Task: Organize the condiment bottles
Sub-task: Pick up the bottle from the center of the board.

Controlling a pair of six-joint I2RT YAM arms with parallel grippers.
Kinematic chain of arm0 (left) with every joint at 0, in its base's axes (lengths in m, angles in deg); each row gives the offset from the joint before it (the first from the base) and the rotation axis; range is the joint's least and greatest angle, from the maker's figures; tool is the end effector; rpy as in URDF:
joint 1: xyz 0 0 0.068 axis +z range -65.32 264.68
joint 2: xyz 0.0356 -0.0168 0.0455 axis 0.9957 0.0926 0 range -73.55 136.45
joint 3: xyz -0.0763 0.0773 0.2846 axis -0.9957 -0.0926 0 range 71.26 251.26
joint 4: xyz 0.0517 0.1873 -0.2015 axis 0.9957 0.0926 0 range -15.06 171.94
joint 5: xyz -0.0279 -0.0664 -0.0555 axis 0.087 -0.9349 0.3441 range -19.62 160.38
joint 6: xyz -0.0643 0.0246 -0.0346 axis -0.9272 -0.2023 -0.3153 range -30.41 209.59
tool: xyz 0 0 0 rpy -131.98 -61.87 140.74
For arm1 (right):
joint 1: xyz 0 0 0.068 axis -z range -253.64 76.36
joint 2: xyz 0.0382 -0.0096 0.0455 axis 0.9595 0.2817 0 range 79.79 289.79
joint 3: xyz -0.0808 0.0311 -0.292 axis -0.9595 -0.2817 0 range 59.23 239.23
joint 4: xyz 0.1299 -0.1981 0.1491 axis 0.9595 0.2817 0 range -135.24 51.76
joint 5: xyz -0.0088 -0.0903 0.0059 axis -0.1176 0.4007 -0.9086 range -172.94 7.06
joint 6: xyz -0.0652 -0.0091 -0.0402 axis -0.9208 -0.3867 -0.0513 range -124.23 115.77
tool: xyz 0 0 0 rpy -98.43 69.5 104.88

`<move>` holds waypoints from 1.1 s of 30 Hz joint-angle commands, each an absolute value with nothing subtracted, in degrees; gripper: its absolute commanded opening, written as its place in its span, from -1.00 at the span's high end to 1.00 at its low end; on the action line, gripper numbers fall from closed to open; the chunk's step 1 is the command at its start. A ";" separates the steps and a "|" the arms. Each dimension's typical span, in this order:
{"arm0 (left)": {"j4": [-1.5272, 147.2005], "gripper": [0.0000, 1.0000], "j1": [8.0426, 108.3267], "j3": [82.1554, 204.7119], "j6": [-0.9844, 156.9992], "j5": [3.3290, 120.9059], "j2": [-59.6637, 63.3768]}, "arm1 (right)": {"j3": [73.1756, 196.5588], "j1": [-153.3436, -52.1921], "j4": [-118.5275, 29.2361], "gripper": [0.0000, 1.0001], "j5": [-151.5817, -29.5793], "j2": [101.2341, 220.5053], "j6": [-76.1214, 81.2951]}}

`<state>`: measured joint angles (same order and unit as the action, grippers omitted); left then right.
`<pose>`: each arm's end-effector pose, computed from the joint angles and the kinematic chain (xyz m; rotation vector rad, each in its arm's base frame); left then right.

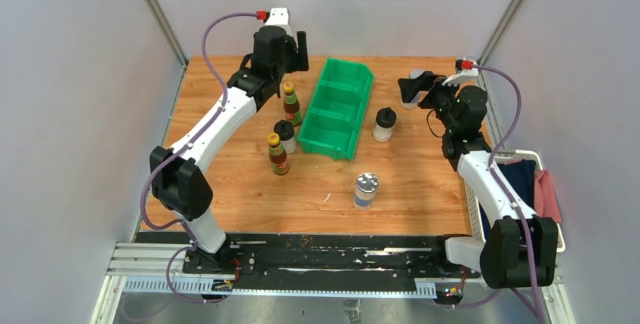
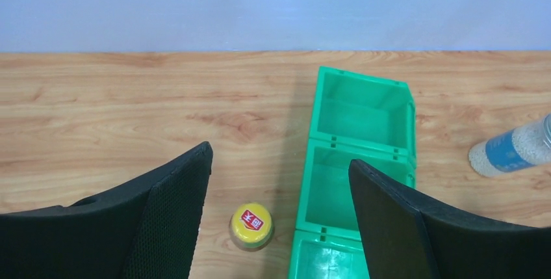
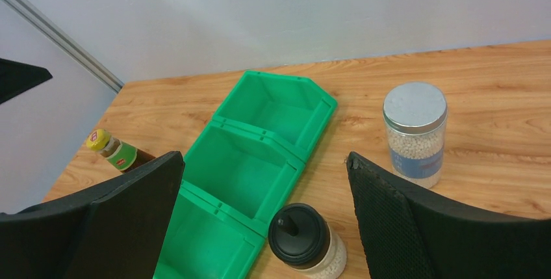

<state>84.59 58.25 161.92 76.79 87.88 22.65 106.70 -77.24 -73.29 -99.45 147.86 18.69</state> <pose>0.4144 -0.1840 0.4069 0.0034 1.8281 -0.2028 0.3119 0.0384 0.3695 0.0070 1.4727 0.5848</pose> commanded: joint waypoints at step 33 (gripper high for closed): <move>91.86 -0.65 59.20 157.22 72.19 91.15 30.16 | 108.28 -76.26 -71.16 -0.99 -99.29 149.55 18.48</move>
